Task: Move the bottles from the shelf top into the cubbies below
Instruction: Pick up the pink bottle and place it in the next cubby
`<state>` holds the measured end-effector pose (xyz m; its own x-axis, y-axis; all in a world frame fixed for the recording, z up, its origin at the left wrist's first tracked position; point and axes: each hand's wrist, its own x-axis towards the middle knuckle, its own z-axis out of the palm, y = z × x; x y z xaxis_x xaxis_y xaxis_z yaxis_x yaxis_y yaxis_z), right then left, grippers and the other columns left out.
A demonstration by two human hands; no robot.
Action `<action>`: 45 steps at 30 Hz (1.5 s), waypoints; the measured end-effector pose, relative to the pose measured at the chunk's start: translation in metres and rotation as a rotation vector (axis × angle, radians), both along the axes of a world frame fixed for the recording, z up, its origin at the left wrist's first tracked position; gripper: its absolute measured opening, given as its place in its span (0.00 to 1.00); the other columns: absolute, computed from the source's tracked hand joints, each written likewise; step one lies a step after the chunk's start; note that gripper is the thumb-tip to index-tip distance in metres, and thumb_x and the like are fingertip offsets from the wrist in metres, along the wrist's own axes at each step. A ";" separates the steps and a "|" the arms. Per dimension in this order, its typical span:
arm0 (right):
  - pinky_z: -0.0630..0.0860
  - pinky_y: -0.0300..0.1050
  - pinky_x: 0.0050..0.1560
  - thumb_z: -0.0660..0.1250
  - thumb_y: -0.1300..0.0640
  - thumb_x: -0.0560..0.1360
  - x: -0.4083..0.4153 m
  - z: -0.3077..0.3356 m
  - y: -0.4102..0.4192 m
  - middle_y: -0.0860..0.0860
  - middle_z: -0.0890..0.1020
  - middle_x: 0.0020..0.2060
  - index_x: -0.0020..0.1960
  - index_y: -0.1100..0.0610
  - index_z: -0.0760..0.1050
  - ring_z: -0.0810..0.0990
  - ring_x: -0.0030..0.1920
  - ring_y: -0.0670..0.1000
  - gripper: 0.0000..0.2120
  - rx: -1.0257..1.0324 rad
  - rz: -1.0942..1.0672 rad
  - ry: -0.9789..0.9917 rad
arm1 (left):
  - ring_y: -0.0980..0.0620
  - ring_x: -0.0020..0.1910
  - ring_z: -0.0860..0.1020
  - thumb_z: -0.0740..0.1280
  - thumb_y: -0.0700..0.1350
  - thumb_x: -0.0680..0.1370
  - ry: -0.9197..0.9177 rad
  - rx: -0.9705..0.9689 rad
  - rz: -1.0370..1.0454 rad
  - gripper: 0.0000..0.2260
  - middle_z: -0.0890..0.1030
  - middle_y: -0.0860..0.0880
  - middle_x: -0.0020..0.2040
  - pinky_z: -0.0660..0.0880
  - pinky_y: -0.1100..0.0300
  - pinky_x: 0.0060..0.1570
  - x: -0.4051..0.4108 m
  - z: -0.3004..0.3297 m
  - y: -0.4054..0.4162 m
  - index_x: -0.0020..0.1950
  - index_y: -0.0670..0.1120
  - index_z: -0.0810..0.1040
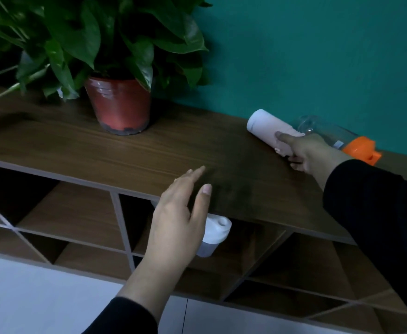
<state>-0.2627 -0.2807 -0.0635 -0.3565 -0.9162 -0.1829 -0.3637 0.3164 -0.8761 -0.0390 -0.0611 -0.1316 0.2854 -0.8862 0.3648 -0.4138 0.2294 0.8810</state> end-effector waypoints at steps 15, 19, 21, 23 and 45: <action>0.76 0.53 0.60 0.79 0.50 0.65 -0.039 0.049 0.170 0.49 0.77 0.59 0.62 0.41 0.71 0.78 0.58 0.50 0.29 -0.514 0.521 0.309 | 0.55 0.62 0.78 0.62 0.53 0.82 -0.051 -0.265 -0.004 0.17 0.81 0.56 0.59 0.77 0.54 0.61 -0.010 0.031 0.031 0.64 0.46 0.80; 0.73 0.40 0.58 0.79 0.47 0.60 -0.054 0.078 0.260 0.41 0.77 0.58 0.61 0.36 0.72 0.77 0.58 0.44 0.32 -0.410 0.697 0.397 | 0.55 0.63 0.77 0.62 0.55 0.82 -0.225 -0.358 -0.188 0.17 0.80 0.54 0.61 0.73 0.55 0.62 -0.036 0.036 0.062 0.65 0.48 0.79; 0.72 0.33 0.54 0.76 0.41 0.56 -0.064 0.078 0.293 0.40 0.78 0.57 0.60 0.36 0.73 0.77 0.57 0.42 0.33 -0.379 0.678 0.446 | 0.55 0.62 0.77 0.61 0.55 0.82 -0.258 -0.343 -0.220 0.17 0.81 0.53 0.60 0.74 0.54 0.60 -0.049 0.028 0.078 0.64 0.47 0.80; 0.71 0.31 0.52 0.75 0.39 0.53 -0.076 0.062 0.314 0.40 0.79 0.55 0.57 0.35 0.74 0.78 0.56 0.41 0.33 -0.339 0.628 0.457 | 0.57 0.57 0.79 0.61 0.55 0.82 -0.209 -0.254 -0.192 0.16 0.82 0.55 0.55 0.75 0.58 0.56 -0.057 0.019 0.086 0.60 0.48 0.82; 0.74 0.50 0.49 0.74 0.47 0.70 -0.074 -0.167 0.163 0.58 0.70 0.64 0.65 0.51 0.69 0.77 0.57 0.59 0.27 0.204 0.365 0.707 | 0.50 0.57 0.79 0.64 0.54 0.81 -0.419 0.385 -0.138 0.17 0.82 0.49 0.62 0.77 0.58 0.52 -0.058 -0.039 0.044 0.68 0.50 0.78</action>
<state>-0.3366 -0.1181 -0.2302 -0.1360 -0.9698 -0.2025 -0.9193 0.1998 -0.3391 -0.0967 -0.0172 -0.1708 0.0585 -0.9961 0.0657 -0.7340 0.0017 0.6792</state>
